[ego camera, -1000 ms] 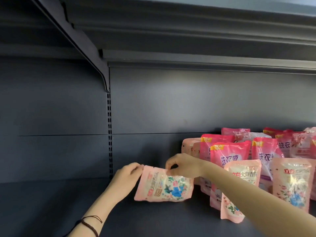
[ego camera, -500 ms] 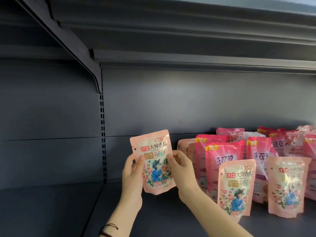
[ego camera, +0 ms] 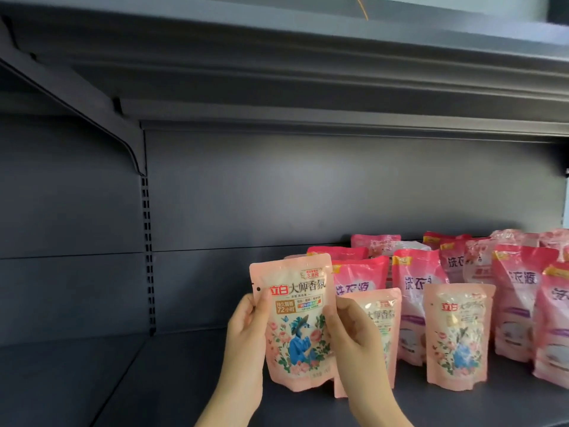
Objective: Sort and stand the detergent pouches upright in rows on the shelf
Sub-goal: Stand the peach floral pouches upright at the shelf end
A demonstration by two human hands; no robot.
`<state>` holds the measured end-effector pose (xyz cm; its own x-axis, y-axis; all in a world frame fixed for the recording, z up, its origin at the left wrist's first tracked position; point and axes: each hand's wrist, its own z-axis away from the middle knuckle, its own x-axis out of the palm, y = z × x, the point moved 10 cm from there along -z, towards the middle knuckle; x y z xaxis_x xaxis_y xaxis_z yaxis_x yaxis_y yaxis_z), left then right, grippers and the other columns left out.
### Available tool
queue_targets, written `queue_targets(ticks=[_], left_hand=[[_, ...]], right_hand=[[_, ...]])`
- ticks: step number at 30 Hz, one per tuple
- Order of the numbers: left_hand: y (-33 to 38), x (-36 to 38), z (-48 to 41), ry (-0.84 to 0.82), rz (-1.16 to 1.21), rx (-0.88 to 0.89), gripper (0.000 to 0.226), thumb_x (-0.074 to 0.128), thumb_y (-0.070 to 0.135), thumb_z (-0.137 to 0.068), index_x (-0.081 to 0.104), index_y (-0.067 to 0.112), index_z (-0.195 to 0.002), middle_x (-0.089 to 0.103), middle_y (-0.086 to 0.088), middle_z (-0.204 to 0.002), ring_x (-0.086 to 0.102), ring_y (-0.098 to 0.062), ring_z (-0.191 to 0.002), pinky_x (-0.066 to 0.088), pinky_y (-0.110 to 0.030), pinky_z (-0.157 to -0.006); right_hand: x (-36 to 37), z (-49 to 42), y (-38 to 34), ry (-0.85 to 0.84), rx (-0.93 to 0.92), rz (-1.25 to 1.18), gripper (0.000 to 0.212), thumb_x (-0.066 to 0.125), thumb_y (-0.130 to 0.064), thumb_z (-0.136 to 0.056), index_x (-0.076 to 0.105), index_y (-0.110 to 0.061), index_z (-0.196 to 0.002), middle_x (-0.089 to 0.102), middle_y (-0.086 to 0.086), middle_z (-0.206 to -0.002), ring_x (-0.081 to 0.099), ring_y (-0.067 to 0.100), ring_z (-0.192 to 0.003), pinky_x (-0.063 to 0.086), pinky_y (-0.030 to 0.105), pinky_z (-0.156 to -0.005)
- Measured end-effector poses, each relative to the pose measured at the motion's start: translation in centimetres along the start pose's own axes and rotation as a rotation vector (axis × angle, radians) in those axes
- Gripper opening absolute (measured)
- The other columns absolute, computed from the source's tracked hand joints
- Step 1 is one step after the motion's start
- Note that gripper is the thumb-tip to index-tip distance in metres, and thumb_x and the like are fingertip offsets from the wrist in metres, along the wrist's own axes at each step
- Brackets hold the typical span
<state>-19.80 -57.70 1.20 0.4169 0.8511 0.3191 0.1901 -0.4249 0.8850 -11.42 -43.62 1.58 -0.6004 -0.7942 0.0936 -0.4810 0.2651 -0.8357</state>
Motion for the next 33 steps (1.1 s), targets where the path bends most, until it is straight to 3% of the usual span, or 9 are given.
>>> queue_targets(ticks=[5,8,12,15,17,20,25,29,33], left_hand=[[-1.1,4.4,2.6,0.0,-0.033,0.012,0.027,0.047,0.036,-0.093,0.059,0.014,-0.102,0.074,-0.001,-0.1,0.071,-0.017,-0.093,0.054,-0.037,-0.08],[-2.5,6.8,3.3,0.011,-0.064,-0.015,0.023,0.047,0.035,-0.094,0.059,0.017,-0.1,0.074,0.001,-0.098,0.072,-0.014,-0.089,0.053,-0.031,-0.074],[-4.6,8.6,3.6,0.063,-0.102,-0.056,0.036,0.055,0.047,-0.084,0.06,0.022,-0.109,0.067,0.0,-0.116,0.068,-0.016,-0.102,0.054,-0.04,-0.089],[-5.5,8.7,3.7,0.162,-0.114,-0.04,0.013,0.056,0.045,-0.084,0.066,0.039,-0.09,0.05,0.006,-0.126,0.059,-0.014,-0.114,0.048,-0.043,-0.099],[-5.7,9.0,3.9,0.202,-0.138,-0.034,0.01,0.056,0.046,-0.081,0.065,0.042,-0.084,0.043,0.009,-0.125,0.054,-0.013,-0.118,0.046,-0.043,-0.101],[-5.6,8.8,4.1,0.252,-0.171,-0.029,0.039,0.054,0.053,-0.073,0.062,0.027,-0.101,0.041,0.008,-0.125,0.052,-0.012,-0.119,0.047,-0.042,-0.101],[-6.5,8.0,4.5,0.222,-0.164,-0.063,0.038,0.053,0.054,-0.082,0.058,0.028,-0.109,0.058,0.003,-0.123,0.063,-0.013,-0.108,0.053,-0.04,-0.092],[-6.7,7.2,4.9,0.214,-0.146,-0.048,0.033,0.055,0.043,-0.086,0.06,0.019,-0.108,0.071,0.006,-0.105,0.065,-0.009,-0.101,0.048,-0.026,-0.081],[-8.0,7.0,5.1,0.216,-0.068,-0.102,0.04,0.057,0.042,-0.079,0.062,0.012,-0.104,0.073,-0.003,-0.103,0.065,-0.02,-0.104,0.048,-0.044,-0.097]], right_hand=[[-4.5,0.1,1.2,-0.008,0.048,-0.022,0.012,0.052,-0.009,-0.096,0.062,-0.015,-0.092,0.072,0.009,-0.076,0.066,0.024,-0.068,0.051,0.043,-0.067],[-7.2,0.1,2.5,-0.03,0.089,-0.045,0.01,0.051,-0.008,-0.096,0.059,-0.013,-0.094,0.072,0.014,-0.082,0.065,0.038,-0.08,0.052,0.055,-0.076],[-10.3,-0.8,4.0,-0.058,0.117,-0.042,0.012,0.051,-0.003,-0.095,0.059,-0.012,-0.095,0.073,0.009,-0.087,0.066,0.037,-0.088,0.052,0.056,-0.081],[-11.3,-1.0,5.0,-0.078,0.122,-0.026,0.012,0.051,-0.003,-0.095,0.059,-0.012,-0.094,0.073,0.007,-0.088,0.066,0.034,-0.087,0.054,0.047,-0.077],[-11.5,-0.8,5.8,-0.095,0.137,-0.024,0.011,0.051,-0.004,-0.095,0.058,-0.012,-0.095,0.072,0.009,-0.089,0.066,0.035,-0.089,0.053,0.052,-0.081],[-11.3,-0.8,6.4,-0.127,0.145,-0.021,0.011,0.051,-0.003,-0.095,0.058,-0.011,-0.097,0.073,0.008,-0.091,0.067,0.034,-0.09,0.051,0.059,-0.084],[-11.0,-0.4,6.5,-0.119,0.124,0.047,0.011,0.056,-0.008,-0.093,0.061,-0.018,-0.094,0.073,0.0,-0.088,0.069,0.018,-0.084,0.057,0.046,-0.079],[-12.8,0.4,6.5,-0.013,0.098,0.156,0.015,0.064,-0.005,-0.087,0.063,-0.02,-0.085,0.07,-0.004,-0.082,0.065,0.003,-0.08,0.055,0.025,-0.073],[-13.8,-0.2,7.0,0.023,0.087,0.263,0.022,0.065,-0.001,-0.085,0.063,-0.023,-0.081,0.06,-0.005,-0.098,0.059,0.007,-0.093,0.045,0.014,-0.073]])
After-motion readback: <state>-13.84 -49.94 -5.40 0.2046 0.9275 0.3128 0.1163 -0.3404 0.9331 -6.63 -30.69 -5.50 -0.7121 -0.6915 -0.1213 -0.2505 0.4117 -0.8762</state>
